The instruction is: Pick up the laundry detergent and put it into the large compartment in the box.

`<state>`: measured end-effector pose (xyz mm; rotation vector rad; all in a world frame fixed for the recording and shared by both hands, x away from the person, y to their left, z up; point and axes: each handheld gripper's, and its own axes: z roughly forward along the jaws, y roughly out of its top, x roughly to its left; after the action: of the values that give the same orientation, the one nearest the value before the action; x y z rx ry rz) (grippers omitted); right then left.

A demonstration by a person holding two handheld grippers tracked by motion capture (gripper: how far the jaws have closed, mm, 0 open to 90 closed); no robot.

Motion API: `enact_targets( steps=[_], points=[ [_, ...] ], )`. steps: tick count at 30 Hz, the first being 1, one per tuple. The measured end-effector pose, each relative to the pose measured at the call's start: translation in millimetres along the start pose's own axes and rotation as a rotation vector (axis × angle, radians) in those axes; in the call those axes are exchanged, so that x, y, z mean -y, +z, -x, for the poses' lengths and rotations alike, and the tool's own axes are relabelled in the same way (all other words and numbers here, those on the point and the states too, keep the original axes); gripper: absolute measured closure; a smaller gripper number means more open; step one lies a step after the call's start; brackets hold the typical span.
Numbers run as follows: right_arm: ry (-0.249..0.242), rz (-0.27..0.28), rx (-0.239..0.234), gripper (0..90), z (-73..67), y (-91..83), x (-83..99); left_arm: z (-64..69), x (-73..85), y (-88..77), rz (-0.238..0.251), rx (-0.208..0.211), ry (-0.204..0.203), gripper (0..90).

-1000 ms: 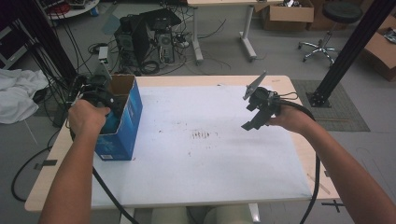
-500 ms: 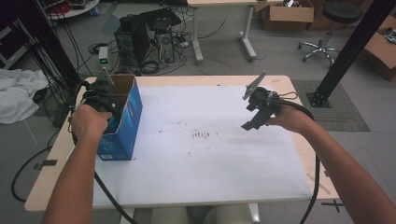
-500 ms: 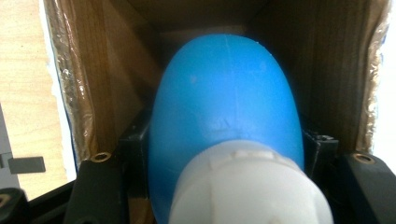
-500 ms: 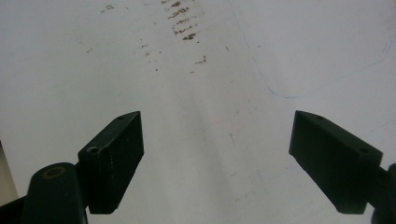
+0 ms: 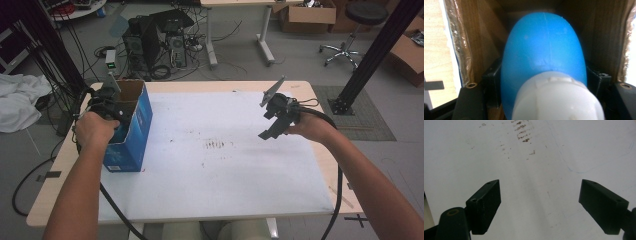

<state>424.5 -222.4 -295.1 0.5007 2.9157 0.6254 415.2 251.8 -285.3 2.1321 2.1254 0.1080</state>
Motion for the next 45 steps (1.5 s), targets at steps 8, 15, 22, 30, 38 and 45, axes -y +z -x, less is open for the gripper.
enact_targets(
  steps=[8,15,22,30,38,45],
  points=[
    [-0.003,0.001,-0.001,17.6,-0.7,0.2,-0.7,-1.9,1.1,-3.1,0.009,0.009,-0.009,31.5],
    [-0.006,0.003,-0.003,17.6,-1.2,-0.5,-1.2,-2.6,0.5,-13.7,0.023,0.018,-0.006,30.0],
    [-0.001,0.009,-0.002,17.6,-2.0,-2.3,-0.9,-1.8,-0.4,-27.9,0.043,0.022,0.0,29.9],
    [-0.001,0.015,0.001,17.5,-3.1,-3.9,-0.7,0.3,-0.7,-43.9,0.062,0.01,0.009,28.4],
    [-0.002,0.016,0.006,17.5,-4.9,-7.7,0.3,4.4,-2.4,-68.1,0.088,0.0,0.038,28.4],
    [-0.001,0.021,0.012,17.5,-7.3,-11.8,-0.7,14.9,-2.7,-82.4,0.104,0.0,0.074,28.4]
  ],
)
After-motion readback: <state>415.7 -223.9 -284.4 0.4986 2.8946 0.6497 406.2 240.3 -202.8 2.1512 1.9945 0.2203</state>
